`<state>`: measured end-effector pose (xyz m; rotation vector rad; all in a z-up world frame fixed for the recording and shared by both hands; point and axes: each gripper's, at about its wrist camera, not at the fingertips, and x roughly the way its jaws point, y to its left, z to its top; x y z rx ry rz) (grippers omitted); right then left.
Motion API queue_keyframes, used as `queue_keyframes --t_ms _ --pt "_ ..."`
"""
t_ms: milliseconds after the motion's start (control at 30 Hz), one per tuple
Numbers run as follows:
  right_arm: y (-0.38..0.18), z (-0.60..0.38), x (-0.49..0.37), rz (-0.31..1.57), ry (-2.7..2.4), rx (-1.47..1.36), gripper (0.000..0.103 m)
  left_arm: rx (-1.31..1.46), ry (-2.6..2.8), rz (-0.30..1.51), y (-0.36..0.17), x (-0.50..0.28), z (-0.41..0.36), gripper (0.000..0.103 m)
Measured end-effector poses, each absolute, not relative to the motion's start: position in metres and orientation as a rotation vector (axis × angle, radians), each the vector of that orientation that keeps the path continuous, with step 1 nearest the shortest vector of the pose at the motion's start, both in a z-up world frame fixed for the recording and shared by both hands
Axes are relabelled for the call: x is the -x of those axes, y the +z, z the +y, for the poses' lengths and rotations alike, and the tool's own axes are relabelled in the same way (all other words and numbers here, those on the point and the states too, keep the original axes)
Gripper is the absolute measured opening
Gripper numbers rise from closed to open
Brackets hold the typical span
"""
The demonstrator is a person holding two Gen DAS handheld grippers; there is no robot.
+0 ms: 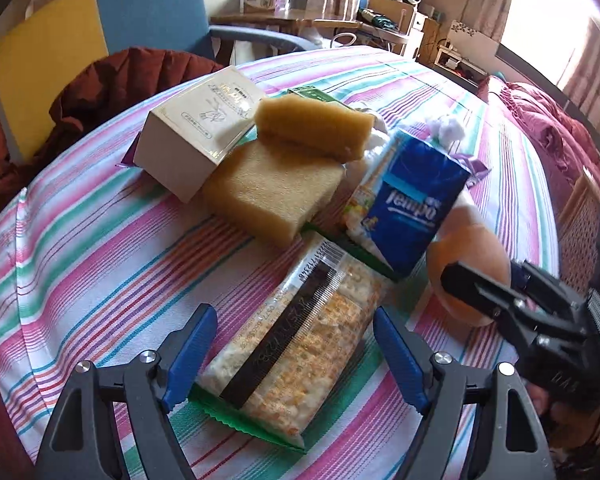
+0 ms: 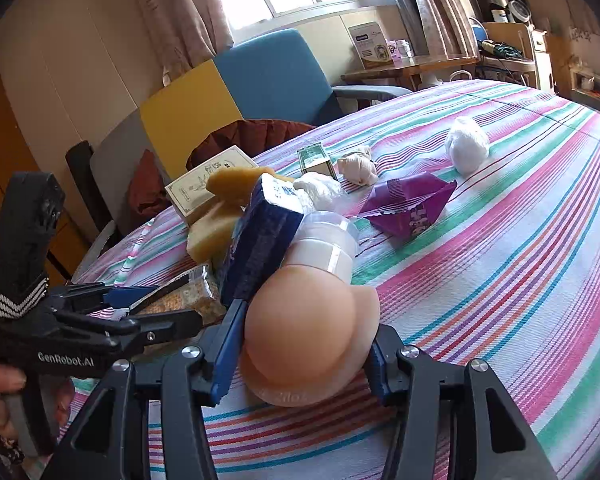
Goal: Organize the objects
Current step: 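Grasp the peach silicone bottle with the right gripper while the left grasps the cracker packet, then carry the peach bottle with the right gripper while the left carries the cracker packet to the tray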
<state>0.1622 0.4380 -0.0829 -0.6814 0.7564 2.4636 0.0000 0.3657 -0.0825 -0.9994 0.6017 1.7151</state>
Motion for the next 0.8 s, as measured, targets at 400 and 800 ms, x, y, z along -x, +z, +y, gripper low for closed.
queue_keyframes --t_ms 400,800 --pt "-0.083 0.438 -0.161 0.751 2.463 0.682 0.054 0.909 1.920 0.511 -0.087 -0.024 0.325 0.064" --pt "-0.078 0.424 -0.153 0.643 2.428 0.788 0.052 0.928 1.957 0.401 -0.087 -0.044 0.295 0.048"
